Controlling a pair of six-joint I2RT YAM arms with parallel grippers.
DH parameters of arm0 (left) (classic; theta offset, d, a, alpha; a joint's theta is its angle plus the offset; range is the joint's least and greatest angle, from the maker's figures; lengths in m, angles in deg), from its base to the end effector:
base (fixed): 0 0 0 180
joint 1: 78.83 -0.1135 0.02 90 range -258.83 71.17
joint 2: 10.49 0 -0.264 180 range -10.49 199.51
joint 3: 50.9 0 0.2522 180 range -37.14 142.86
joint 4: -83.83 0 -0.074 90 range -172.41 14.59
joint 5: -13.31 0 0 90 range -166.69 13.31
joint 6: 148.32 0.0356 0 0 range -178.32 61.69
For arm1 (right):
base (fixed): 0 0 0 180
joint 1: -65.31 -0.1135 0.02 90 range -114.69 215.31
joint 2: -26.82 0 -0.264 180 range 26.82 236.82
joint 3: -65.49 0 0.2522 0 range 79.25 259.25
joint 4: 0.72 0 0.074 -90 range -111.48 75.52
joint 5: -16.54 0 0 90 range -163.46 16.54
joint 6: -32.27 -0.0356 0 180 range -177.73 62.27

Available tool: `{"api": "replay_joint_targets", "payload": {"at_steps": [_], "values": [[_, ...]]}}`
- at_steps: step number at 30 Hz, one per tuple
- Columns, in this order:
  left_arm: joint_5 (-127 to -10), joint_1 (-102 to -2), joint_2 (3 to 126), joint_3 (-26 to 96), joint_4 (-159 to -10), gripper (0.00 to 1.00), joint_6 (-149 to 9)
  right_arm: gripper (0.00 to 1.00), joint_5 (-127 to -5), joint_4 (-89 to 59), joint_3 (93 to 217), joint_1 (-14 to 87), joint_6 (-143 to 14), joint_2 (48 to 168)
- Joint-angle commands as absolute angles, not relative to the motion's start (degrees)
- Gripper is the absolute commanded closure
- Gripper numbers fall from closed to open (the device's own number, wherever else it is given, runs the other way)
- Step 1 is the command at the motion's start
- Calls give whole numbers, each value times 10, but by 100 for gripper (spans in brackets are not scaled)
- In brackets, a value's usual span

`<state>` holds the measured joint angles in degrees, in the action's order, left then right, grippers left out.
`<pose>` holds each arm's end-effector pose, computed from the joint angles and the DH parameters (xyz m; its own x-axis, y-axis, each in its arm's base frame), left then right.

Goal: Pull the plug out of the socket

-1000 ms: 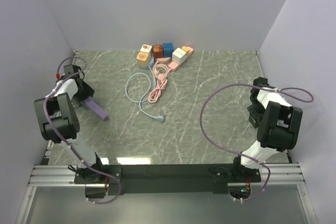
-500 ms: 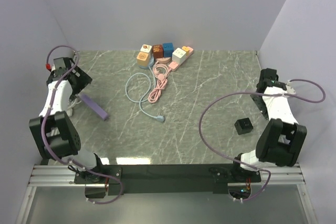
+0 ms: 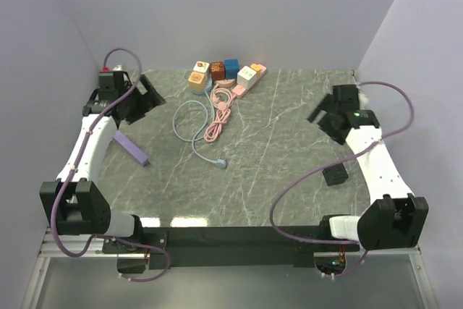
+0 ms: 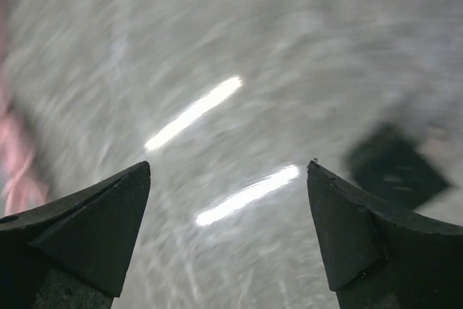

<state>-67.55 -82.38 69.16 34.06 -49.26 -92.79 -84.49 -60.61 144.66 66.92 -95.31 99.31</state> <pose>0.3051 0.0133 0.3241 -0.5788 -0.5958 -0.5568 -0.3277 0.7952 -0.5102 0.2560 -0.0140 0.3074 -0.5477 0.6142 -0.5681 0.6008 0.7613 0.2438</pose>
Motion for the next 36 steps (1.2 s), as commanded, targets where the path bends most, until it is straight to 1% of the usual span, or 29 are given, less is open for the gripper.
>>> {"api": "replay_joint_targets", "payload": {"at_steps": [1,3,4,6,7,11,12,18,25,29,31,32,33,35,36], "values": [[-599,-791,660,352,-530,1,-933,6,-737,-517,1486,579,-910,1010],[-590,-758,652,333,-550,1,-941,7,-723,-513,1515,541,-906,1048],[-582,-752,643,325,-555,0,-948,8,-709,-511,1549,502,-893,1091],[-575,-740,634,302,-573,0,-956,9,-693,-506,1599,468,-879,1136],[-565,-738,628,294,-578,0,-963,9,-689,-503,1616,442,-877,1181],[-568,-731,601,273,-575,1,-968,10,-678,-488,1685,391,-886,1278],[-567,-730,596,271,-571,1,-968,10,-675,-483,1705,387,-903,1314],[-579,-730,558,250,-562,1,-976,12,-661,-423,1755,352,-986,1429],[-593,-730,525,230,-545,1,-983,12,-631,-361,1790,333,-1047,1513],[-599,-730,509,210,-542,1,-987,12,-633,-374,1823,331,-1074,1550],[-602,-730,504,207,-539,1,-989,15,-639,-384,1841,331,-1091,1570],[-602,-730,503,204,-538,1,-990,18,-641,-388,1849,331,-1096,1576],[-603,-730,503,204,-538,1,-990,28,-643,-397,1868,331,-1103,1590],[-603,-729,501,203,-535,1,-991,32,-644,-420,1888,331,-1106,1604],[-604,-730,501,203,-535,1,-991,43,-647,-429,1903,331,-1104,1613]]}}
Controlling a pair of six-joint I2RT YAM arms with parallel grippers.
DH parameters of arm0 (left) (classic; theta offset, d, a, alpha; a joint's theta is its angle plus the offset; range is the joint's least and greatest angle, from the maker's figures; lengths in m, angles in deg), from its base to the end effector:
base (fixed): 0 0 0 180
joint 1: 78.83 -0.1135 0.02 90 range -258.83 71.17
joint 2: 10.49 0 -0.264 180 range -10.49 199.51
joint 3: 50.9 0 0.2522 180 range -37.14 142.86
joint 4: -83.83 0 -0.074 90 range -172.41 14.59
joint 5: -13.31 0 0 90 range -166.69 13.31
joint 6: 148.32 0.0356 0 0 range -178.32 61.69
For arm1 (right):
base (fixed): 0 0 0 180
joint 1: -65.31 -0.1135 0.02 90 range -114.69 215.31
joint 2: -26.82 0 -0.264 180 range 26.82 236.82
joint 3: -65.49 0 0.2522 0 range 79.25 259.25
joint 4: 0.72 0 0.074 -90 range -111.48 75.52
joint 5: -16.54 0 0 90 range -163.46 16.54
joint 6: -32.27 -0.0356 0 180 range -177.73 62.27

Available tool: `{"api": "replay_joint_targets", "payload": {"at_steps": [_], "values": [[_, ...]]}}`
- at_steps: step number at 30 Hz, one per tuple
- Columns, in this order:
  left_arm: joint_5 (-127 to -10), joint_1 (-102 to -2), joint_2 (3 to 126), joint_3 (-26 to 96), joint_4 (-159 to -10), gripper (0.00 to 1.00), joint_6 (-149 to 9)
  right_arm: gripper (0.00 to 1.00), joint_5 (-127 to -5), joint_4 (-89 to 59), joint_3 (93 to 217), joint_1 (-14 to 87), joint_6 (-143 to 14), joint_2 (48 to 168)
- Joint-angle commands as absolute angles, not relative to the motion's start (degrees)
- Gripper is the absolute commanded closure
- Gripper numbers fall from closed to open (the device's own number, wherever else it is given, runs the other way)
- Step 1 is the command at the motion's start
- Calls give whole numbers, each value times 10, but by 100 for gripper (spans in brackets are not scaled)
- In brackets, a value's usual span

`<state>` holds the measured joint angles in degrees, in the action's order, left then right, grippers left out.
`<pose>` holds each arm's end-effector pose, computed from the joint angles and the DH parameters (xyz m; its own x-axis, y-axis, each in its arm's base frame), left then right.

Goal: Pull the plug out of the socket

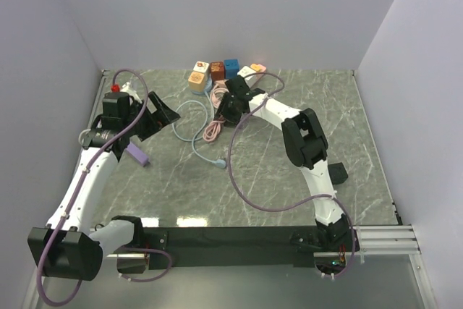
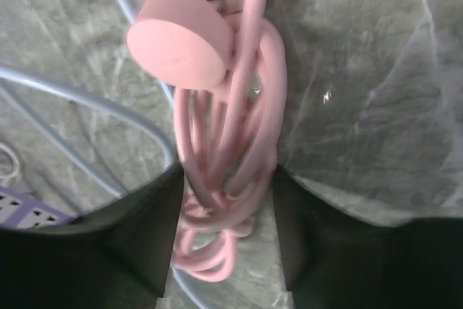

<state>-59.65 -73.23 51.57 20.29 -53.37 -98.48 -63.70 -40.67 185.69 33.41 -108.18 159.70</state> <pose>0.2331 -0.0333 0.3268 -0.6384 -0.5570 -0.5313 -0.0990 0.7439 -0.6609 0.4314 0.2756 0.1649 -0.8985 0.3358 -0.2826 0.1330 0.8220 0.5538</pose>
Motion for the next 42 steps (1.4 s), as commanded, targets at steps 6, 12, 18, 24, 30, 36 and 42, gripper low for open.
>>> {"api": "replay_joint_targets", "payload": {"at_steps": [6,12,18,24,30,36,42], "values": [[-588,-730,495,196,-540,1,-991,100,-663,-451,1817,342,-1084,1558],[-553,-728,505,183,-571,1,-999,100,-651,-428,1625,374,-1019,1430],[-539,-715,537,190,-598,1,-999,100,-600,-439,1487,374,-955,1351],[-540,-692,568,199,-614,1,-1001,100,-585,-469,1381,354,-925,1291],[-538,-683,575,192,-624,1,-1000,62,-603,-503,1361,329,-923,1232],[-537,-682,587,195,-622,1,-992,5,-683,-585,1472,329,-914,1225],[-544,-682,587,201,-621,1,-986,3,-782,-640,1640,338,-892,1259]]}}
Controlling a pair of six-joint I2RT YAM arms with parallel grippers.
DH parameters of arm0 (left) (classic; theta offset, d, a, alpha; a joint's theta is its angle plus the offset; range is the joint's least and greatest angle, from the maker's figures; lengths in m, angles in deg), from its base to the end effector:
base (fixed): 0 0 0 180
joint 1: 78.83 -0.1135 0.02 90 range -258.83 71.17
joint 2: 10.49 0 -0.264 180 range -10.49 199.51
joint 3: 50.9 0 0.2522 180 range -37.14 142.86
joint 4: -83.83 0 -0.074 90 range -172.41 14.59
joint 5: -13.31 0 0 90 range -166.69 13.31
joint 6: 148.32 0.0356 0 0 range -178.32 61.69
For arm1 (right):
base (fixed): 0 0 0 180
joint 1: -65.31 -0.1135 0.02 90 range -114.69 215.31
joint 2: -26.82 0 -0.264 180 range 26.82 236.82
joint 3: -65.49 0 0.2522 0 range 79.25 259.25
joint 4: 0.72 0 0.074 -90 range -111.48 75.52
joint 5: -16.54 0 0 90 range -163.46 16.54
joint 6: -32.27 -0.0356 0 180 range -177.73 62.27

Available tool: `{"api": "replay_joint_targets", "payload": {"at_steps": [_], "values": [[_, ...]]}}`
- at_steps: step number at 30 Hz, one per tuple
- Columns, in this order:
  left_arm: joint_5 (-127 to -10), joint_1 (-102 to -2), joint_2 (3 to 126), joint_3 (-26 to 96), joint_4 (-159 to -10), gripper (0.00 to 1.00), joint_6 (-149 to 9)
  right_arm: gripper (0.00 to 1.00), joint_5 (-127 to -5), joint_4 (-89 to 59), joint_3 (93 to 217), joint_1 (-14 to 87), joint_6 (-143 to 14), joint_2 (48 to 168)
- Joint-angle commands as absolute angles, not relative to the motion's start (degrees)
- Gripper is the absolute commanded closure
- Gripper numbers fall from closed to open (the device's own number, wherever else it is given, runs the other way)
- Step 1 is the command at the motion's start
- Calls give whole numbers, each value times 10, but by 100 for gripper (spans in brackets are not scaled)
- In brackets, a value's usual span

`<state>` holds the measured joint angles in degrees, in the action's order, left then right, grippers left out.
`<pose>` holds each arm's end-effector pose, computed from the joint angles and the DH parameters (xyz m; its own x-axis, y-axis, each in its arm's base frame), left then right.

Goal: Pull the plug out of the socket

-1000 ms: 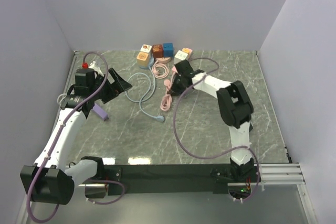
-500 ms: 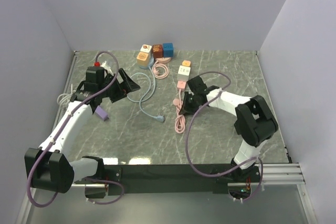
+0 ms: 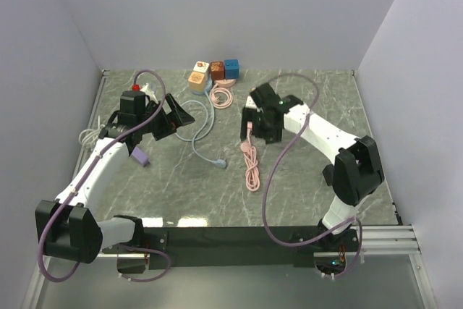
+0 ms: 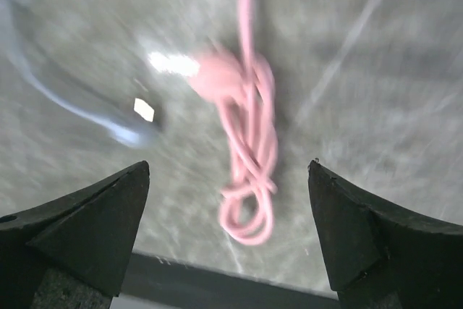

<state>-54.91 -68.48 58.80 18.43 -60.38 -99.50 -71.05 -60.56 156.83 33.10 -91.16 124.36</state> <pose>0.2590 -0.0607 0.2981 -0.7375 -0.4869 -0.4681 -0.0299 0.7159 -0.6975 0.2952 0.1878 0.2479 -0.9466 0.0542 -0.3177 -0.0305 0.9662 0.2558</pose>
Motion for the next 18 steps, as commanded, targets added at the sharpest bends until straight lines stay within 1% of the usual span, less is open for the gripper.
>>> {"api": "replay_joint_targets", "payload": {"at_steps": [1,4,5,9,13,18], "values": [[-545,-682,588,198,-623,1,-987,3,-787,-653,1666,349,-889,1276],[-540,-681,589,195,-625,1,-989,3,-810,-676,1793,366,-888,1361],[-540,-682,590,195,-625,1,-989,2,-841,-684,1818,368,-893,1378],[-545,-682,589,191,-621,1,-987,2,-866,-719,1941,383,-912,1470],[-543,-682,584,186,-620,1,-990,2,-874,-728,2006,392,-923,1531],[-545,-682,577,181,-615,1,-989,2,-854,-699,2026,395,-919,1567]]}}
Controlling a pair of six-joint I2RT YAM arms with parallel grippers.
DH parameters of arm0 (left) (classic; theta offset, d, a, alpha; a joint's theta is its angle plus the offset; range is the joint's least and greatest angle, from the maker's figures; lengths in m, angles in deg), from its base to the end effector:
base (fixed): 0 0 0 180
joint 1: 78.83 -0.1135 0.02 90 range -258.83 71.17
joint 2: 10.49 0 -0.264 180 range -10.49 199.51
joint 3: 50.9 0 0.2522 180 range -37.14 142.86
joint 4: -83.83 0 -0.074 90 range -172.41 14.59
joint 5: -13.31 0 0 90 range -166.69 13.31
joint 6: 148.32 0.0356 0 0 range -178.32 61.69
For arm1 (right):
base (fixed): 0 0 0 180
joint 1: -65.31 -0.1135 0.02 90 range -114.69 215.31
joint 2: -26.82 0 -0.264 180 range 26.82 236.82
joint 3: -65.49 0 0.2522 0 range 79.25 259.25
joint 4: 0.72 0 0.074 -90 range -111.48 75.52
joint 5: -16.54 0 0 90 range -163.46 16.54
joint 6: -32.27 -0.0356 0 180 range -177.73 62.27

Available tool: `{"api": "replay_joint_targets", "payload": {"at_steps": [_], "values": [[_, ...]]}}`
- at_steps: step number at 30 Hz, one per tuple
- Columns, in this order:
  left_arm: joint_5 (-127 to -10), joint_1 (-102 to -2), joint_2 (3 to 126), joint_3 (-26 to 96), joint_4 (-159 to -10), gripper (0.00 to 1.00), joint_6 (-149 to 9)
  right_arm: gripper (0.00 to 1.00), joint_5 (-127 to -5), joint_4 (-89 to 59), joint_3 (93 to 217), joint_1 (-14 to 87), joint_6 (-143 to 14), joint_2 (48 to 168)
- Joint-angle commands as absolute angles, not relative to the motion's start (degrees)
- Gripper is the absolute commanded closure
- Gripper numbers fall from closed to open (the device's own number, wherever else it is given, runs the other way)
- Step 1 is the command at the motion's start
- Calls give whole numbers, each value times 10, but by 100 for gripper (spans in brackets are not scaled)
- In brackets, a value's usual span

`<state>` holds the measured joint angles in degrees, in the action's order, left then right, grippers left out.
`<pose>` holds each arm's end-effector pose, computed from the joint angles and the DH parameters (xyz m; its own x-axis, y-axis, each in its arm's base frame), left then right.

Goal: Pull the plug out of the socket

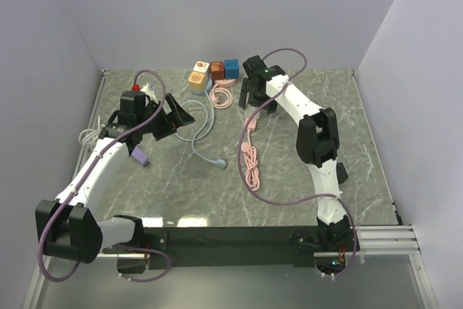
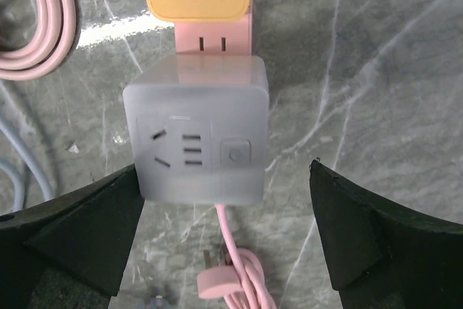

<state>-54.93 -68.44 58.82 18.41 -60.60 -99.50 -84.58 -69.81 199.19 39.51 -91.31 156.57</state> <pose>0.2593 -0.0610 0.2982 -0.7362 -0.4867 -0.4702 -0.0274 0.7157 -0.6979 0.4407 0.2054 0.2350 -0.8764 0.1791 -0.4470 0.1569 0.9838 0.0867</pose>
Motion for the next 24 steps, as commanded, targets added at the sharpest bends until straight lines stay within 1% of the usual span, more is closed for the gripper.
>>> {"api": "replay_joint_targets", "payload": {"at_steps": [1,3,4,6,7,9,10,12,13,14,15,17,18,19,20,21,24], "values": [[-546,-682,577,182,-612,1,-988,4,-847,-700,2036,396,-920,1579],[-550,-682,572,178,-609,1,-988,7,-847,-704,2044,397,-921,1588],[-551,-681,569,175,-610,1,-988,13,-845,-702,2044,399,-922,1593],[-551,-682,564,167,-615,1,-991,18,-838,-690,2035,403,-922,1594],[-551,-681,563,163,-616,1,-993,32,-831,-687,2029,409,-920,1593],[-550,-681,564,155,-617,1,-994,55,-823,-680,2020,412,-918,1590],[-547,-681,563,152,-620,1,-995,73,-822,-674,2005,417,-913,1580],[-543,-681,562,141,-632,1,-998,90,-807,-644,1978,418,-905,1562],[-539,-681,562,138,-635,1,-999,100,-797,-634,1947,421,-894,1541],[-536,-681,563,136,-639,1,-1001,100,-783,-622,1930,428,-886,1530],[-533,-681,567,131,-644,1,-1003,100,-737,-589,1912,432,-878,1518],[-524,-678,574,128,-658,1,-1009,100,-687,-554,1848,442,-851,1477],[-522,-678,580,127,-663,1,-1011,100,-633,-503,1820,444,-837,1459],[-520,-672,583,125,-675,1,-1016,100,-620,-489,1776,443,-817,1426],[-516,-670,593,127,-682,1,-1019,100,-608,-482,1760,444,-809,1414],[-515,-663,598,127,-690,1,-1023,100,-570,-463,1727,443,-789,1389],[-513,-644,631,137,-716,1,-1036,100,-515,-431,1683,444,-776,1362]]}}
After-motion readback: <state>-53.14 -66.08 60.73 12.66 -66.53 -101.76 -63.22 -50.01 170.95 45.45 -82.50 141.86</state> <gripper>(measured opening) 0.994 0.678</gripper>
